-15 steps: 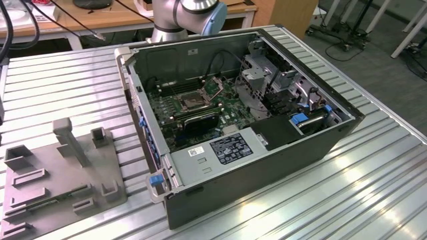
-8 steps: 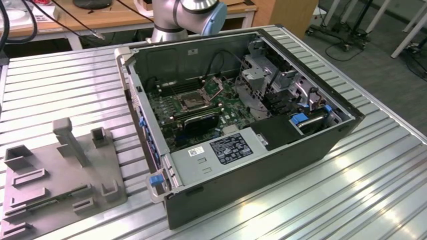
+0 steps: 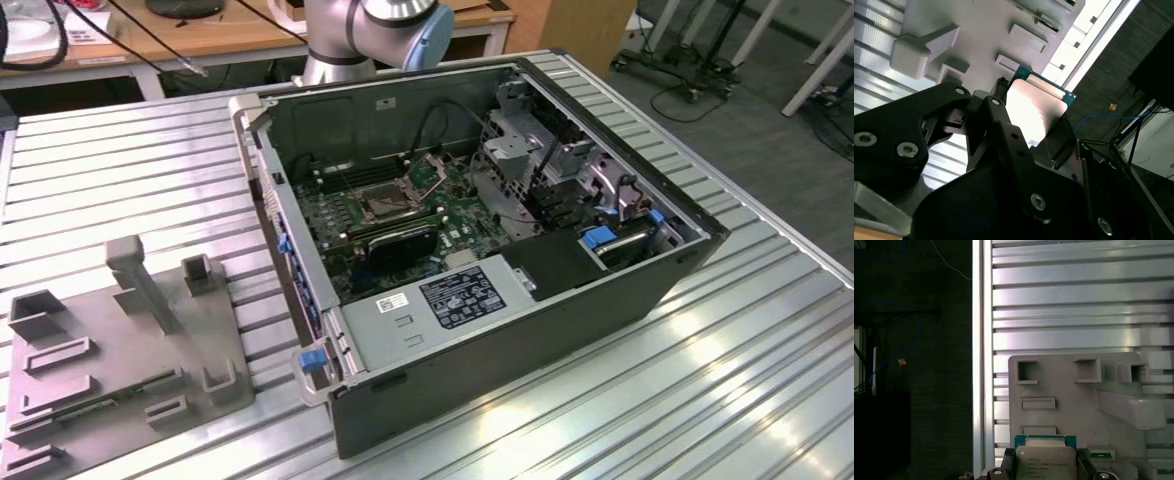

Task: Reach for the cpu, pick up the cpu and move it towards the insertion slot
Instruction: 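Pick up the cpu and move it towards the insertion slot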

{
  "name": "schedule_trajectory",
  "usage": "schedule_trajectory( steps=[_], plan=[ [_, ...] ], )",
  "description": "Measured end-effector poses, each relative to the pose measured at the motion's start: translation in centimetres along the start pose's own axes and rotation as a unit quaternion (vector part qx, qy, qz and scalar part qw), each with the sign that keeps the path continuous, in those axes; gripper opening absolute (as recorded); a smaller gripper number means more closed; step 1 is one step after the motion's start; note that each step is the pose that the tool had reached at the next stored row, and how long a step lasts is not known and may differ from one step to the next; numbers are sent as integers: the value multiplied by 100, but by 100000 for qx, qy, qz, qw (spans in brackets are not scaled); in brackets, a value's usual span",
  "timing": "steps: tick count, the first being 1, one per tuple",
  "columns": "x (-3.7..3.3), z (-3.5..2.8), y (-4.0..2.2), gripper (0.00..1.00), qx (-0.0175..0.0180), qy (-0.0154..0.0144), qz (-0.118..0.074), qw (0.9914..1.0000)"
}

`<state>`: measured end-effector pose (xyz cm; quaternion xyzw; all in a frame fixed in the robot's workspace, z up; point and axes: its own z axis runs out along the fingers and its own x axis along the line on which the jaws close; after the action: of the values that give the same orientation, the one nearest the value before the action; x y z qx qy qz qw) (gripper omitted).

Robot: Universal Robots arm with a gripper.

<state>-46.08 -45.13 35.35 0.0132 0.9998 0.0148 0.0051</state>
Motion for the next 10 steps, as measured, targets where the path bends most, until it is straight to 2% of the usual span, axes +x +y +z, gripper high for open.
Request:
schedule_trajectory(
  steps=[5,8,10],
  plan=[
    [-2,-165,6,55,9,5,-1,100000],
    [-2,-213,9,55,50,-8,0,100000],
    [-2,-223,9,55,52,-46,-2,100000]
  ],
)
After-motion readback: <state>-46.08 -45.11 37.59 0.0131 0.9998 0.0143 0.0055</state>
